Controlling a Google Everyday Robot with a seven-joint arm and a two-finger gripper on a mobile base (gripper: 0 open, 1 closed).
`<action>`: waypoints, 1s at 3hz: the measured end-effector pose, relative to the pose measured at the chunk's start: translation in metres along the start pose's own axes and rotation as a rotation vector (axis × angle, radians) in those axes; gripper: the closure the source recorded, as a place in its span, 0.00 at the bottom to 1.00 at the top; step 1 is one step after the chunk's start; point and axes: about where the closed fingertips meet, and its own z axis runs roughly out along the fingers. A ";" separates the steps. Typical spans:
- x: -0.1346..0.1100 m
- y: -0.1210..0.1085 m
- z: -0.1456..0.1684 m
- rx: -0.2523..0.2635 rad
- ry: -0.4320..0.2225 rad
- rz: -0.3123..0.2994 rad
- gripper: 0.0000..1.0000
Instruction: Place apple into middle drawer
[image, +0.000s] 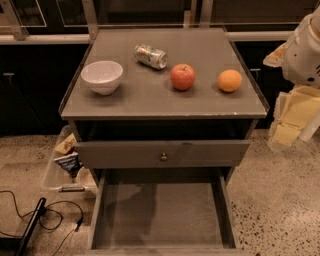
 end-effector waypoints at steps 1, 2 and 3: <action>-0.003 -0.002 0.000 0.007 -0.006 -0.009 0.00; -0.024 -0.017 0.016 0.015 -0.048 -0.046 0.00; -0.054 -0.046 0.037 0.024 -0.121 -0.106 0.00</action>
Offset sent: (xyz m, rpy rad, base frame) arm 0.0682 0.0512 -0.0227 0.0789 -0.0605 0.1352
